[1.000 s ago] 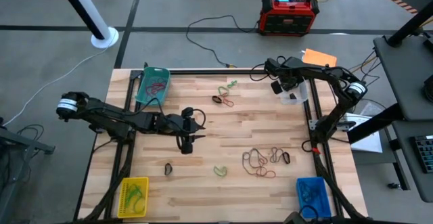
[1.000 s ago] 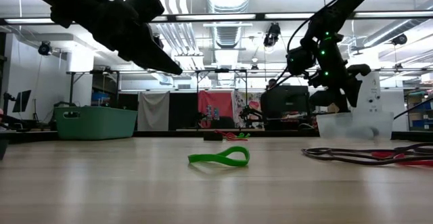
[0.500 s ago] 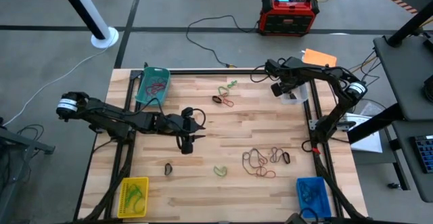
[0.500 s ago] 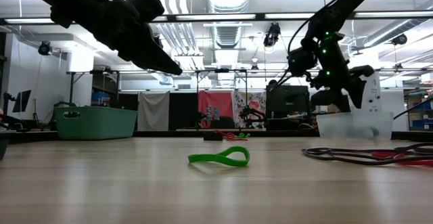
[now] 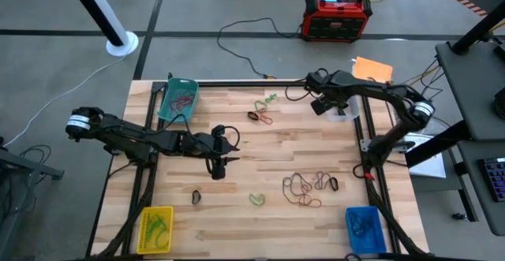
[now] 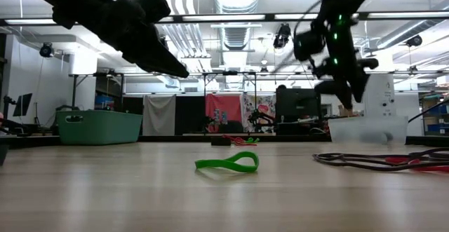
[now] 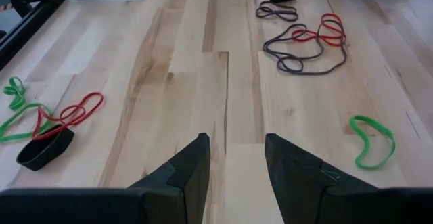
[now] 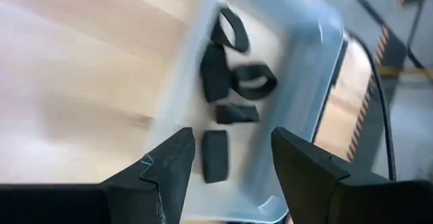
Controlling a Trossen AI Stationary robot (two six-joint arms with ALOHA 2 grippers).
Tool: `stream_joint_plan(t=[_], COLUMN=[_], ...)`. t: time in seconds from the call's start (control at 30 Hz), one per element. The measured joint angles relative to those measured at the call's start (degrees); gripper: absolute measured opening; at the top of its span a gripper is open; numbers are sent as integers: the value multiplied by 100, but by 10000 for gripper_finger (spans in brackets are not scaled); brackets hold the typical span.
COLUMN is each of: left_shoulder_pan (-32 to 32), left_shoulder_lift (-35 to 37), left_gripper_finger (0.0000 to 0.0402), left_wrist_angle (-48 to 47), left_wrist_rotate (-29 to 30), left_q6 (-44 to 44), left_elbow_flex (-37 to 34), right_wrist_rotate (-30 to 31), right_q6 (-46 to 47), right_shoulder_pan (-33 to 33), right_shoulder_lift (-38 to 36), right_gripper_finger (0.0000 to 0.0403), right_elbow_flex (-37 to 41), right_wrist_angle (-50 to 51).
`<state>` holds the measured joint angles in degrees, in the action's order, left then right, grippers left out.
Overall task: Sort rubber bands into baskets
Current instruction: Put the violet rubber band into the blue bin
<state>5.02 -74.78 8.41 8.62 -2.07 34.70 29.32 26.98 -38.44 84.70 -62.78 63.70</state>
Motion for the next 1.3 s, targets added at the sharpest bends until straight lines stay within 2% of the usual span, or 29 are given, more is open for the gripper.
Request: stream_joint_plan(t=[0.17, 0.3, 0.47, 0.6, 0.77, 0.9, 1.17, 1.3], left_shoulder_pan=[2, 2, 2, 19, 24, 34, 41, 41], left_shoulder_lift=[0, -2, -56, -200, -427, -629, -734, -734], left_gripper_finger=[128, 128, 128, 128, 128, 128, 128, 128], left_wrist_angle=[85, 109, 151, 252, 380, 634, 751, 749], left_wrist_rotate=[0, 0, -4, -14, -20, -22, -22, -22], left_q6=[-40, -159, -300, -305, -319, -321, -297, -208], left_elbow_flex=[0, 0, 0, -2, -2, -6, -4, -4], right_wrist_rotate=[-17, -490, -969, -1193, -1193, -1198, -1981, -2067], right_q6=[-96, -402, -929, -867, -854, -830, -850, -846], right_shoulder_pan=[722, 1464, 2726, 3711, 4727, 5190, 5511, 5533], right_shoulder_lift=[-567, -960, -1252, -1249, -998, -568, 536, 924], right_gripper_finger=[192, 192, 192, 192, 192, 192, 192, 192], right_elbow_flex=[-167, -136, 112, 259, 524, 653, 675, 675], right_wrist_angle=[-11, -26, -286, -789, -1730, -2334, -2806, -2843])
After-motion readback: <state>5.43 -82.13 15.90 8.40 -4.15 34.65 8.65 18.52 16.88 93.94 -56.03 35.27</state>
